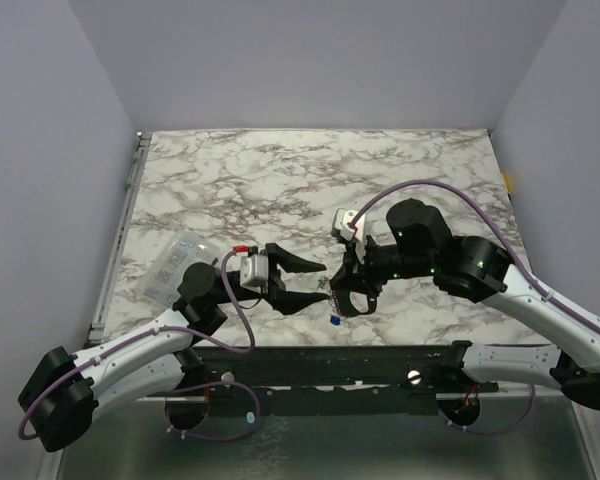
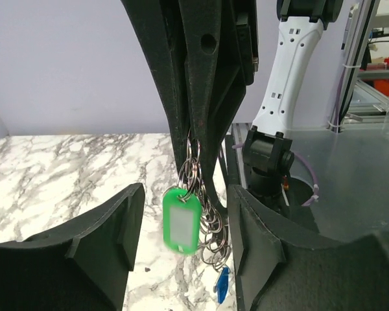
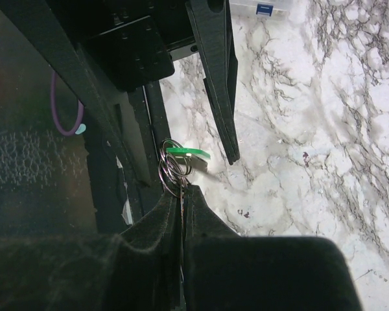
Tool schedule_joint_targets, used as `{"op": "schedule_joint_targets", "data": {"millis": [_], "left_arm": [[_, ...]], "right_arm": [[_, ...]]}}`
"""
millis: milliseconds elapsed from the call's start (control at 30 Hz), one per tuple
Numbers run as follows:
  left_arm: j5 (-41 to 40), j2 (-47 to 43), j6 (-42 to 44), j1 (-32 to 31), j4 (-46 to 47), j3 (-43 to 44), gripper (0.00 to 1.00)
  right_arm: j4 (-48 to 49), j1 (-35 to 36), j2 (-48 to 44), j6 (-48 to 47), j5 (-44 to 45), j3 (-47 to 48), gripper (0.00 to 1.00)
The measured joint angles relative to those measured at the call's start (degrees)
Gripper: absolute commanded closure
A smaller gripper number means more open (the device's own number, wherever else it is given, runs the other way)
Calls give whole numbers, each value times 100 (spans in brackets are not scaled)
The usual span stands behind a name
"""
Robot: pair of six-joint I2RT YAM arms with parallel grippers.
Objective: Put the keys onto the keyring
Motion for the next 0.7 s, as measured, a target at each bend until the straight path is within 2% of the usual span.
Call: {"op": "schedule_joint_targets", "data": {"millis": [100, 167, 400, 433, 500, 567, 700], "left_arm": [[2, -105, 87, 7, -48, 0, 41], [0, -162, 138, 17, -72, 0, 45], [-11, -201, 177, 42, -162, 0, 70], [-13, -201, 177, 42, -166, 0, 71], [-11, -199, 175, 42, -175, 0, 67], [-11, -190, 175, 42, -186, 0, 55], [-9, -149, 170, 42, -197, 2, 48]], "right_arm": [[-2, 0, 2, 0, 0, 9, 99], [-4, 0, 2, 0, 0, 11, 99], [-9, 0, 17, 0, 0, 11, 99], [-13, 0, 24, 0, 0, 11, 99], [-20, 0, 39, 0, 0, 11, 99], [-31, 0, 44, 0, 0, 11, 99], [-44, 0, 52, 0, -2, 11, 99]]}}
